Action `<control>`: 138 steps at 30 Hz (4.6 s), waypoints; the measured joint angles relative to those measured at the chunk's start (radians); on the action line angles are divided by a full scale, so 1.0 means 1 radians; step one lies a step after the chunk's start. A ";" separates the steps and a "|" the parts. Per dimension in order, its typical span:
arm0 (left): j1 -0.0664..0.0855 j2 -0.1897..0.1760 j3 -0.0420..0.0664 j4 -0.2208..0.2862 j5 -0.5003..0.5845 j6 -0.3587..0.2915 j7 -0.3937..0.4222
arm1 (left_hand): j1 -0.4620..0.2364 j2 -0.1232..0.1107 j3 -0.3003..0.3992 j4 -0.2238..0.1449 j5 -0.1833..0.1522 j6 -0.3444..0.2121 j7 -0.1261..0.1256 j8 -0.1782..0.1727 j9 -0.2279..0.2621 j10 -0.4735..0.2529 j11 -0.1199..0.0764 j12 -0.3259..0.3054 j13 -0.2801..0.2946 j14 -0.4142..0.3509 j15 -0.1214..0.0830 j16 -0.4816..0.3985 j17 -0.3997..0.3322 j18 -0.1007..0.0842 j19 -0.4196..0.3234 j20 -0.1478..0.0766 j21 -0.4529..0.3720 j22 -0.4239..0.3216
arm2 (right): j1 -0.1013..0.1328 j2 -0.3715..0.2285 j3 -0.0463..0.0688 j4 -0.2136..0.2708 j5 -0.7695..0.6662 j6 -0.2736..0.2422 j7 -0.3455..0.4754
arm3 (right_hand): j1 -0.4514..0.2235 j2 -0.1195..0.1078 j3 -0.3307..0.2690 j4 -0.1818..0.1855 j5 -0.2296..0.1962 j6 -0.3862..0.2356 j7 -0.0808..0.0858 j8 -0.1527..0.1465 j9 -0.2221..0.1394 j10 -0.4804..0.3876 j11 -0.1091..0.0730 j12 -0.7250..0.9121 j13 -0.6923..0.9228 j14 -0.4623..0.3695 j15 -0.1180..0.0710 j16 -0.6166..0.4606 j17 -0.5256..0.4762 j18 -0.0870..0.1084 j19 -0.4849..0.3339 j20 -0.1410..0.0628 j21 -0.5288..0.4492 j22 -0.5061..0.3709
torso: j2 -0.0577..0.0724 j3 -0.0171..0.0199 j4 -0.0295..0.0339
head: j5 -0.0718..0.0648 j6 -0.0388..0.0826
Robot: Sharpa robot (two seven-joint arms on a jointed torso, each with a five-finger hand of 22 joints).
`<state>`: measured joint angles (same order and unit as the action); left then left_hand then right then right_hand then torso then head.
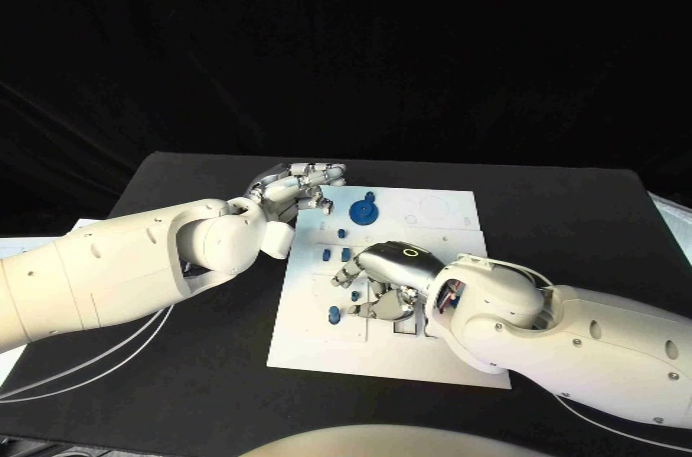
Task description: Assemble the parts on the task board
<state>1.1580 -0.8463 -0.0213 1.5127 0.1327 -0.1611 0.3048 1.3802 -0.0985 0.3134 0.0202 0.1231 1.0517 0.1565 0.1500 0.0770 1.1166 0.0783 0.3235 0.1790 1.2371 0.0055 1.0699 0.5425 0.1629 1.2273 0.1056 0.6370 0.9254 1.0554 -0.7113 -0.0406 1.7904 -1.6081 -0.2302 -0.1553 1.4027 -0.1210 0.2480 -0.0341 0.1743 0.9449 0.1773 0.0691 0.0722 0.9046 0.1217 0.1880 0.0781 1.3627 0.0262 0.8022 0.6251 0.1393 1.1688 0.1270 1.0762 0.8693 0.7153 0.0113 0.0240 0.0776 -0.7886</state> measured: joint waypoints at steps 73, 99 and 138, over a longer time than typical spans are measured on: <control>0.000 -0.019 -0.001 0.000 -0.003 0.002 -0.003 | 0.000 0.000 -0.003 0.003 -0.005 0.000 0.000 0.000 0.000 -0.003 0.004 0.005 0.001 -0.004 -0.004 0.000 -0.002 0.000 0.000 0.000 -0.006 -0.001 | -0.008 -0.296 -0.023 0.119 0.134 0.032 -0.428 | -0.092 0.060 -0.331 0.320 0.201 0.073 -0.070 0.198 0.079 0.415 -0.101 0.928 1.009 0.104 -0.066 0.596 0.683 -0.086 0.292 -0.064 0.404 0.438 | -0.014 -0.0025 -0.0435 | -0.055 0.017; -0.001 -0.021 -0.001 0.001 -0.003 0.005 -0.005 | 0.000 0.000 -0.003 0.003 -0.005 0.000 0.000 0.000 0.000 -0.003 0.004 0.005 0.001 -0.004 -0.003 0.000 -0.002 0.000 0.000 0.000 -0.006 -0.001 | -0.007 -0.328 -0.023 0.197 0.263 -0.156 -0.406 | -0.080 0.107 -0.339 0.320 0.335 0.100 -0.090 0.213 0.090 0.445 -0.118 0.947 1.061 0.104 -0.080 0.610 0.682 -0.086 0.299 -0.071 0.415 0.439 | -0.015 -0.0019 -0.0441 | -0.058 0.021; -0.001 -0.021 -0.001 0.004 -0.003 0.010 -0.008 | 0.000 0.000 -0.003 0.003 -0.005 0.000 0.000 0.000 0.000 -0.003 0.004 0.005 0.002 -0.004 -0.003 0.000 -0.003 0.000 0.000 0.000 -0.006 -0.002 | -0.015 -0.220 -0.023 0.152 0.367 -0.058 -0.440 | -0.264 0.148 -0.484 0.325 0.017 0.102 -0.095 0.213 0.175 0.448 -0.115 0.891 1.066 0.104 -0.080 0.590 0.683 -0.086 0.299 -0.071 0.410 0.438 | -0.015 -0.0024 -0.0454 | -0.046 0.017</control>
<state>1.1570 -0.8669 -0.0222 1.5163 0.1296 -0.1514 0.2964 1.3802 -0.0986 0.3104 0.0233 0.1184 1.0517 0.1564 0.1500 0.0771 1.1134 0.0820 0.3285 0.1807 1.2334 0.0020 1.0699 0.5391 0.1629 1.2273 0.1056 0.6310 0.9236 1.0408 -0.9310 -0.0638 1.9422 -1.2408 -0.2884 -0.5952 1.1391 0.0270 -0.2357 0.2912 0.1909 1.0469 0.0820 0.2821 0.2472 1.3529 0.0072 1.0792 1.1439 1.4666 -0.0538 1.3923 1.3078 0.0532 1.4679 0.0559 1.4860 1.3076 0.7006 0.0089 -0.0215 0.0314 -0.7719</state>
